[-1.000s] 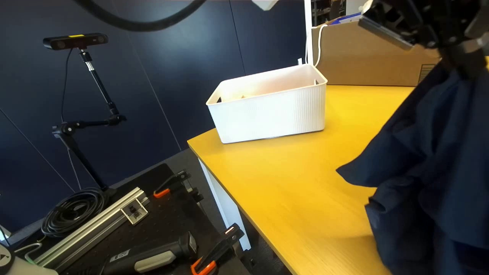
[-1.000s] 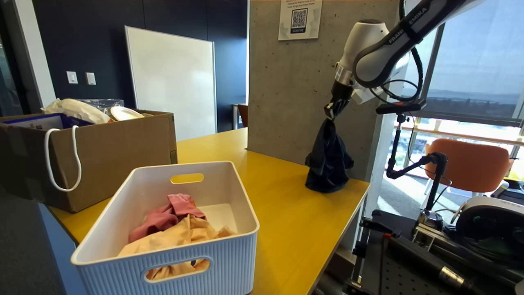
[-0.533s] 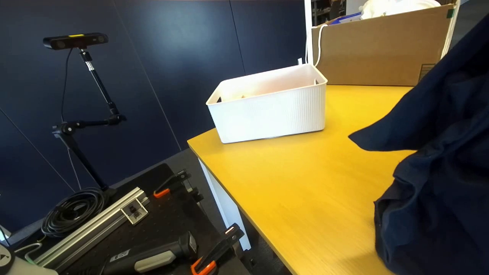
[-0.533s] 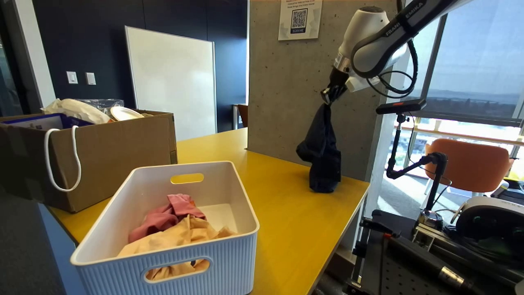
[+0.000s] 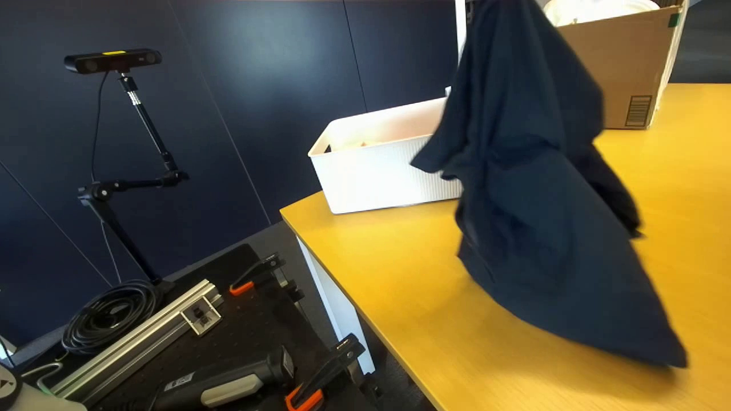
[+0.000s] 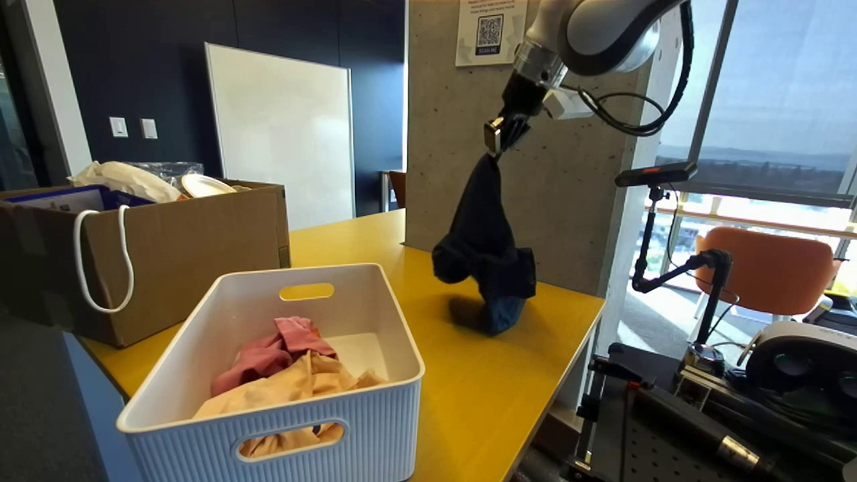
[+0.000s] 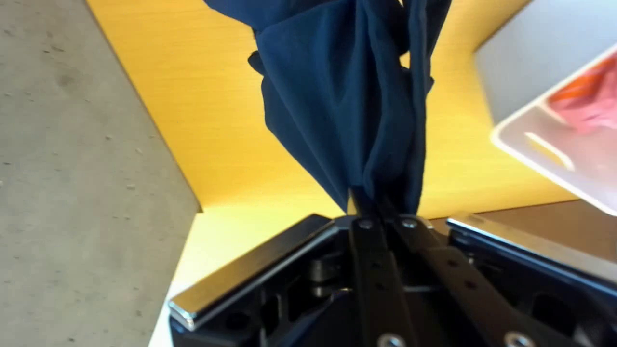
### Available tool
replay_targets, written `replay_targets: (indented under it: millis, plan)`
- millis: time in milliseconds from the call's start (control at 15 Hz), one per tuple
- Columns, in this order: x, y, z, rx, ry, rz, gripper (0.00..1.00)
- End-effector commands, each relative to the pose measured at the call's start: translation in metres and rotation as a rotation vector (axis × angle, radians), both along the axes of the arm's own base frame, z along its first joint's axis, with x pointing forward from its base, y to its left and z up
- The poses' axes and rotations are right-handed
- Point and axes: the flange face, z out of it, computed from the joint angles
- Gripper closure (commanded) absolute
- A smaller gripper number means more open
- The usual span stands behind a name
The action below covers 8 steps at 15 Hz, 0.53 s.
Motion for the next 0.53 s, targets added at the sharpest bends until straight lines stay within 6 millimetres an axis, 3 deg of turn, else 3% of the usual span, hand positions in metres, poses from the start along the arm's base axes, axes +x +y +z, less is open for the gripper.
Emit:
replay_targets:
  millis: [0,133,267,467]
  plan:
    - [-0.039,0.073,0.053,0.095,-0.046,0.156,0.99]
    - [-0.039,0.082,0.069,0.152,-0.065,0.169,0.99]
    - [-0.037,0.064,0.070,0.200,-0.073,0.135,0.99]
    - [-0.031,0.002,0.048,0.221,-0.066,0.037,0.99]
